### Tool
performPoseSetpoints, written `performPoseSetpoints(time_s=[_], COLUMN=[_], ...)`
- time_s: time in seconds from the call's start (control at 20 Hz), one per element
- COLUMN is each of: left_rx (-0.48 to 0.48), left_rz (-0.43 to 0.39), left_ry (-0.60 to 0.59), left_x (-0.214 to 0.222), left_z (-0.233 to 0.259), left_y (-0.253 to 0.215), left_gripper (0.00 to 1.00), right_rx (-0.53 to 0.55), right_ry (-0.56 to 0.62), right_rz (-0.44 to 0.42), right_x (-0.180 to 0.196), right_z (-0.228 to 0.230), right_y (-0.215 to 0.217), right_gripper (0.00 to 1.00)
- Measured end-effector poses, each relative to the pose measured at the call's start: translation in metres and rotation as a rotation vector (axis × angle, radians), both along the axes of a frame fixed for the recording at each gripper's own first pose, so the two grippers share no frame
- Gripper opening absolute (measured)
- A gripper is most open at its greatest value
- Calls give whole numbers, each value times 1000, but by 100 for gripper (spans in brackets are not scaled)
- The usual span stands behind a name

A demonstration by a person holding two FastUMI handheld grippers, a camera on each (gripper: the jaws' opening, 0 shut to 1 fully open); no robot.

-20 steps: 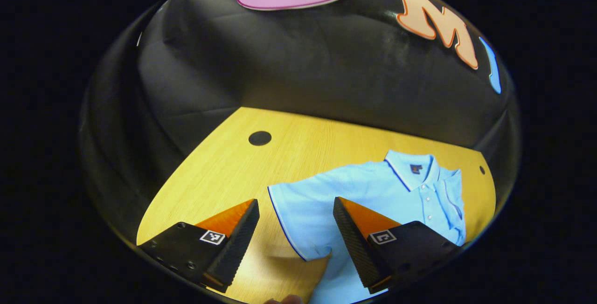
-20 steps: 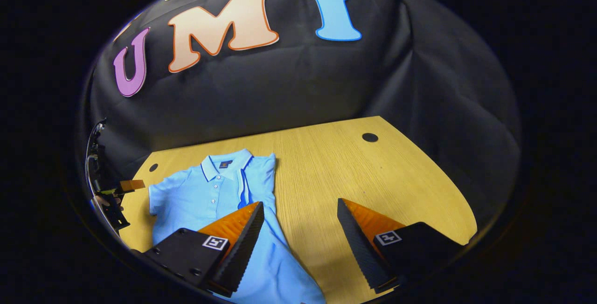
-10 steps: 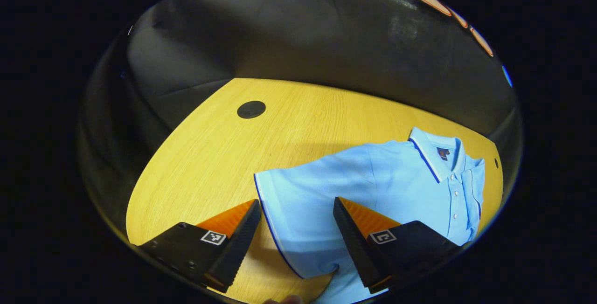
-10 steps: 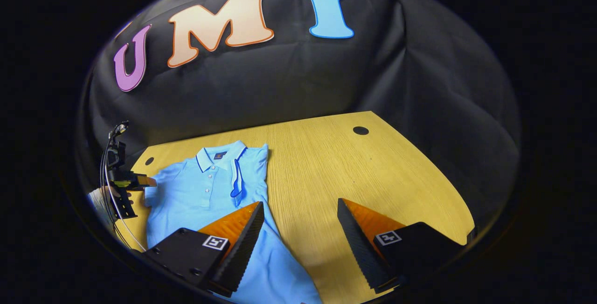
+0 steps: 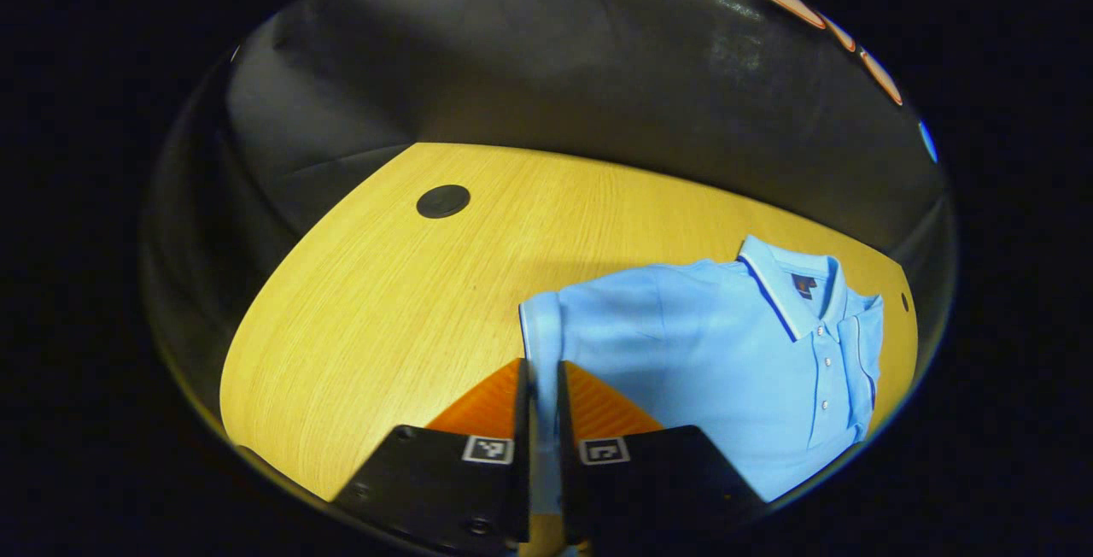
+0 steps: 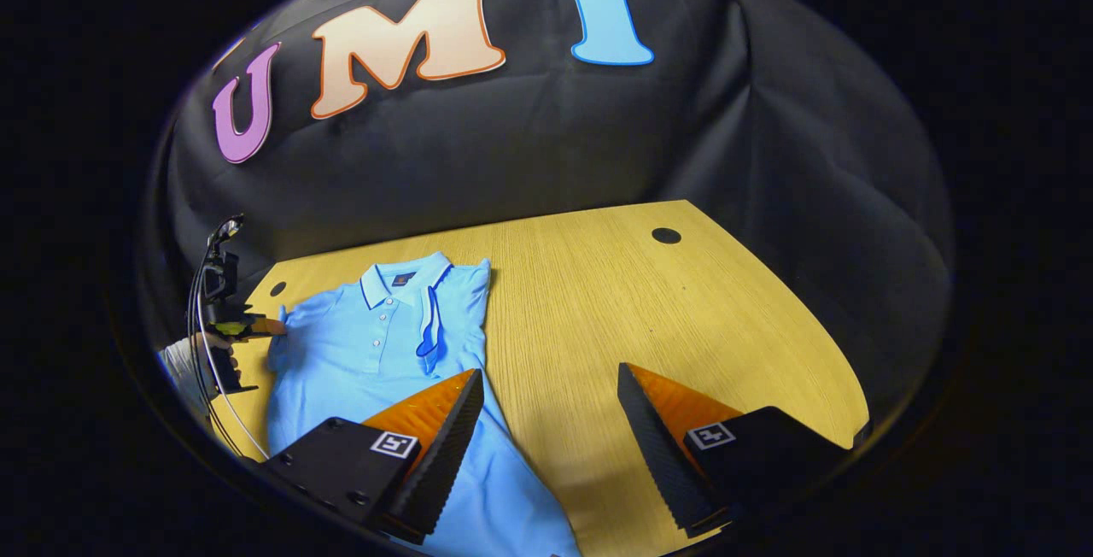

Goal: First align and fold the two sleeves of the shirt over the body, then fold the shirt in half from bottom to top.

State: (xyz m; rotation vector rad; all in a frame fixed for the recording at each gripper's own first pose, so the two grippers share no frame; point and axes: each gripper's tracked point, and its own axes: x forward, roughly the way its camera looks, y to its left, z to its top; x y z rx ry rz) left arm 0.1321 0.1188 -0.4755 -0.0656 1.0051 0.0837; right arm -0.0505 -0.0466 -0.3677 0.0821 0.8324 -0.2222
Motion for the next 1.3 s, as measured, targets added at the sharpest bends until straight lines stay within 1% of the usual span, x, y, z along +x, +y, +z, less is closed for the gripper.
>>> performPoseSetpoints(time_s=[0.05, 0.1, 0.15, 0.25, 0.35, 0.45, 0.55, 1.0, 1.1, 1.3], left_rx=[6, 10, 11, -4, 4, 14, 18, -61, -68, -51], left_rz=[12, 19, 18, 2, -31, -85, -116, -187, -195, -170], left_ry=[11, 23, 10, -55, -110, -113, -110, -73, -64, -54], left_x=[-1, -4, -1, 11, 22, 24, 24, 4, 0, -5], left_z=[0, 3, 8, 29, 47, 56, 60, 51, 48, 38], left_y=[-2, -6, -10, -27, -44, -65, -85, -178, -192, -206], left_gripper=[0, 0, 0, 0, 0, 0, 0, 0, 0, 0], right_rx=[0, -1, 0, 13, 28, 47, 60, 72, 78, 93], right_ry=[-2, -2, -5, -7, -11, -11, -11, -15, -16, -20], right_rz=[9, 17, 21, 17, 7, -2, -3, 7, 12, 21], right_x=[-1, -2, -2, -4, -3, -3, -3, -7, -8, -7], right_z=[1, 1, 1, 2, 2, -2, -4, -4, -5, -5], right_y=[0, -1, -3, -10, -18, -26, -33, -68, -75, -83], right_gripper=[98, 94, 98, 98, 98, 98, 98, 98, 98, 98])
